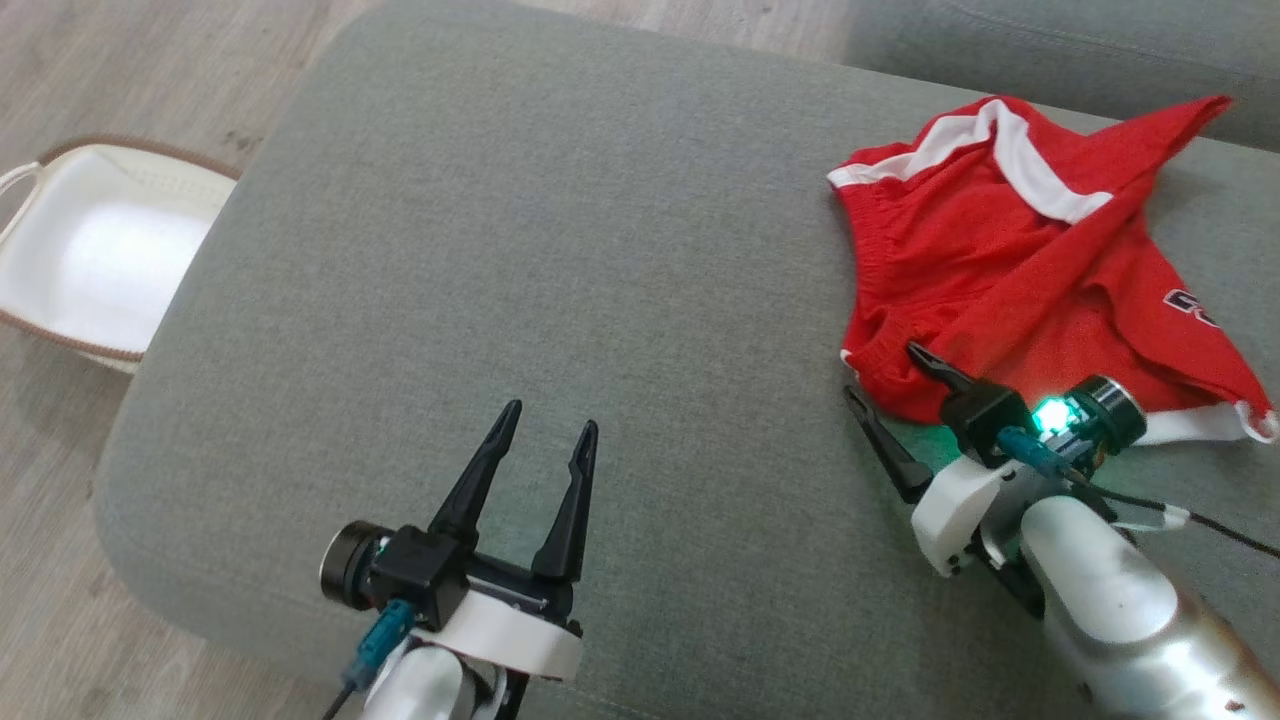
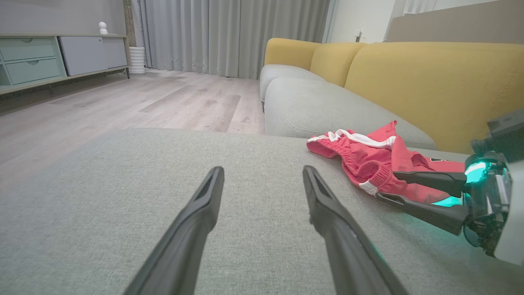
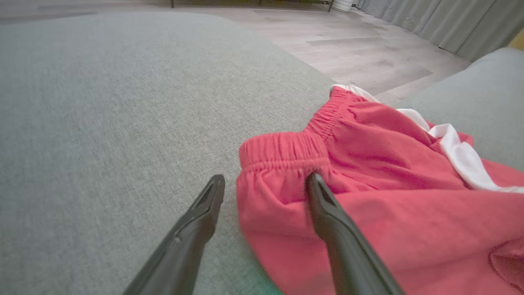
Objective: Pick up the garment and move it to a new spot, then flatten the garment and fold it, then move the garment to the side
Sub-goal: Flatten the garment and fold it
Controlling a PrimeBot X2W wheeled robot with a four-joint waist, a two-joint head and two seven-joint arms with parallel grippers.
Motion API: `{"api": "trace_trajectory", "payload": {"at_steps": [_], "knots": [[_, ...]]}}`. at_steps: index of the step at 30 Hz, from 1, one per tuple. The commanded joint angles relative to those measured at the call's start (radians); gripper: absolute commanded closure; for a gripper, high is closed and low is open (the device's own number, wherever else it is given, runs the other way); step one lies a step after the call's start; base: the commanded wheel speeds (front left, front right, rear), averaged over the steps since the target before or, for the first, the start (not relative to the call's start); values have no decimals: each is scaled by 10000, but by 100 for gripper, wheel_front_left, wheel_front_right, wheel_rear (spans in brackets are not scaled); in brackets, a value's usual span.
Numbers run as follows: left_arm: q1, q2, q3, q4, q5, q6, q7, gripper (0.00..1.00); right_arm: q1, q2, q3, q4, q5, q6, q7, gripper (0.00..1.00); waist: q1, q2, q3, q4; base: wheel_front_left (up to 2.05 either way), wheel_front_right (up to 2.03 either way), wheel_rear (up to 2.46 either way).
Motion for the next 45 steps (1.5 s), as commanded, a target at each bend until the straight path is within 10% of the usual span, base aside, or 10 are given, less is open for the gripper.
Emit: {"api": "trace_trajectory", "payload": {"at_steps": [1,5,6,7,8,27,42,43,45], "knots": [[-466,13,260,-287,-97,60,-93,0,-302,-19,59,-71,-147,-9,-100,0,-2,0,74,118,0,0,0],[-512,13,245,-288,-147,114,-93,0,-704,74,73,807,-1091,-9,-209,0,-2,0,101,198,0,0,0],[-516,13,225,-285,-156,127,-93,0,-746,146,47,942,-1110,-9,-241,22,-2,0,102,194,0,0,0],[-519,13,198,-280,-167,136,-93,0,-786,229,10,1064,-1074,-9,-278,91,-2,0,103,185,0,0,0],[-523,13,166,-273,-179,142,-93,0,-819,311,-6,1164,-1032,-9,-315,100,-2,0,99,173,0,0,0],[-455,13,178,-131,-24,80,-94,0,-747,618,2767,-1068,2437,-9,-433,100,-2,0,-336,-423,0,0,0],[-686,12,-127,-124,-191,53,-94,0,-2218,-300,3769,465,4622,-9,57,100,-2,0,334,115,0,0,0],[-716,12,-144,-117,-208,57,-94,0,-2386,-287,3876,842,4827,-9,121,0,-2,0,370,157,0,0,0],[-729,12,-153,-114,-216,58,-94,0,-2449,-257,3926,1025,4946,-9,164,0,-2,0,381,172,0,0,0]]}}
